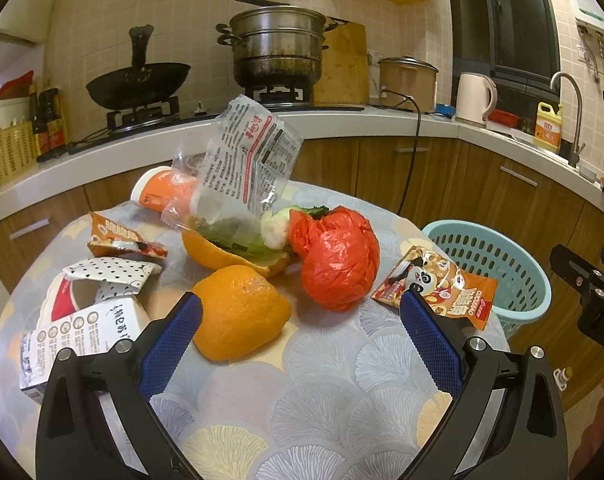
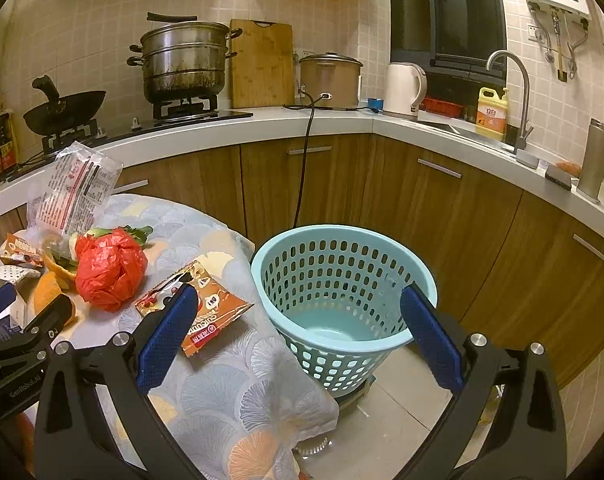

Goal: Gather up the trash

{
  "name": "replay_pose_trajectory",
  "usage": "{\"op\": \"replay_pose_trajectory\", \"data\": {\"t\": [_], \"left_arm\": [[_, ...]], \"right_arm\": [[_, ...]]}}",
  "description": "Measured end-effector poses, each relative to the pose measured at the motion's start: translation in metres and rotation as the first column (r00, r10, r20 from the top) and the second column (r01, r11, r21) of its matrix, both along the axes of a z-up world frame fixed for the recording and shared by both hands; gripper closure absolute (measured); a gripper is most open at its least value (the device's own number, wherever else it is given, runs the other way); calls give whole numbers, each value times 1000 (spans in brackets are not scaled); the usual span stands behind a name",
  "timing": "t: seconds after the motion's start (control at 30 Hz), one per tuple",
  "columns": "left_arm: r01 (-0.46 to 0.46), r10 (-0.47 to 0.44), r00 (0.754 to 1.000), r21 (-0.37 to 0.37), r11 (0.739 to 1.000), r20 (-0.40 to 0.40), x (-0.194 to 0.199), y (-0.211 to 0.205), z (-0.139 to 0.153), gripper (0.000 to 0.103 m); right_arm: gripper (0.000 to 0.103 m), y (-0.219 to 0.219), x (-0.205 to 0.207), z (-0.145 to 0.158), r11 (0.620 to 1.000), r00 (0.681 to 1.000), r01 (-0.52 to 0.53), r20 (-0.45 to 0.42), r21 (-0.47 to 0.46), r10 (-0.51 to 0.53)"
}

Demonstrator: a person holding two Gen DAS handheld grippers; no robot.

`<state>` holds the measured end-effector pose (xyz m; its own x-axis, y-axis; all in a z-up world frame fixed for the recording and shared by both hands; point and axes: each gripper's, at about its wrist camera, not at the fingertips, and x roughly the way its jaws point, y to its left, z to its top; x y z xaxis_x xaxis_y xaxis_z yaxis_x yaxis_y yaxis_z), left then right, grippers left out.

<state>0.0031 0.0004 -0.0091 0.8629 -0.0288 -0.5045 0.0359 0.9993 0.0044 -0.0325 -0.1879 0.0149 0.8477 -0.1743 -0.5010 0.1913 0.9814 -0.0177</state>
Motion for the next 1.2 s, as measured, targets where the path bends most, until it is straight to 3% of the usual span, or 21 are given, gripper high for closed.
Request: {"op": "replay_pose_trajectory", "data": {"t": [1.2], "left_arm": [[-35,35,999,-2,999,10,-1,6,3,8]], "right_arm": [[10,0,-4,6,1000,1000,-11,11,8,11]]}}
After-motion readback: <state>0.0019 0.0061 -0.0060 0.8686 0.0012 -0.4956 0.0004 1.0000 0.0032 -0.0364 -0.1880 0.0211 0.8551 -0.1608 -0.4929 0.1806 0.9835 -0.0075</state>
